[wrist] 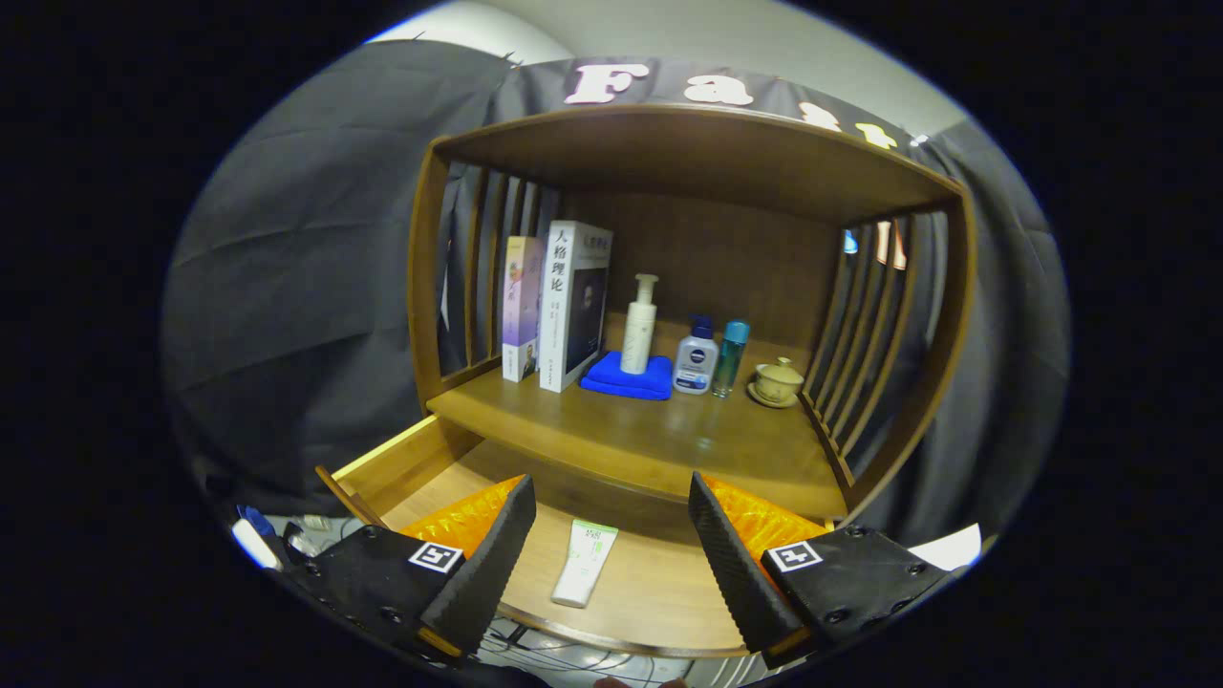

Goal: Pull open the drawer, take out the items inside it, and place them on the countertop above the cabinet.

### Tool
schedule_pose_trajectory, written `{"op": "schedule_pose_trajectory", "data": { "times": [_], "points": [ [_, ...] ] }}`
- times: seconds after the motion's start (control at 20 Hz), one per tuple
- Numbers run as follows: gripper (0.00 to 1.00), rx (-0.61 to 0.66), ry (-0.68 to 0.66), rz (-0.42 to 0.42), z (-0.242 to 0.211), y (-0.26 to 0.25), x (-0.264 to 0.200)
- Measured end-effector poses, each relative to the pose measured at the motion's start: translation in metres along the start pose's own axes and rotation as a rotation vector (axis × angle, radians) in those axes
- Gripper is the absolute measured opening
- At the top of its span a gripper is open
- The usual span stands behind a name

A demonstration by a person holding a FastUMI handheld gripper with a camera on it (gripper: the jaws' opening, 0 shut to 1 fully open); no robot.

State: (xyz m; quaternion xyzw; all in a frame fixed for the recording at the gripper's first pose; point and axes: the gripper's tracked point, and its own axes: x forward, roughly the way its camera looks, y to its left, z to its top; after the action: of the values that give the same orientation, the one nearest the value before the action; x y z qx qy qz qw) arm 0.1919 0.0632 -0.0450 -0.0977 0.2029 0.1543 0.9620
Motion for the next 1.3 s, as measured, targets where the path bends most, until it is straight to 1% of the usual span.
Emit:
{"op": "schedule_pose_trajectory", "data": {
  "times": [0.1, 0.25, 0.4, 0.6, 0.75, 0.95, 1.0, 1.1, 1.2, 1.3],
  "points": [
    [0.99, -0.026, 0.062, 0.053, -0.006, 0.013, 0.02],
    [0.98, -0.028, 0.195, 0.116, -0.03, 0.021, 0.049],
    [0.98, -0.036, 0.302, 0.139, -0.055, 0.022, 0.072],
    [0.98, -0.096, 0.445, 0.163, -0.091, 0.015, 0.088],
    [0.99, -0.078, 0.548, 0.194, -0.114, 0.02, 0.097],
    [0.98, -0.119, 0.654, 0.186, -0.137, 0.021, 0.112],
    [0.98, -0.12, 0.684, 0.192, -0.149, 0.018, 0.113],
    [0.98, -0.102, 0.749, 0.209, -0.163, 0.02, 0.115],
    [0.98, -0.037, 0.826, 0.25, -0.176, 0.028, 0.115],
    [0.98, 0.009, 0.865, 0.255, -0.178, 0.03, 0.116]
  ]
}}
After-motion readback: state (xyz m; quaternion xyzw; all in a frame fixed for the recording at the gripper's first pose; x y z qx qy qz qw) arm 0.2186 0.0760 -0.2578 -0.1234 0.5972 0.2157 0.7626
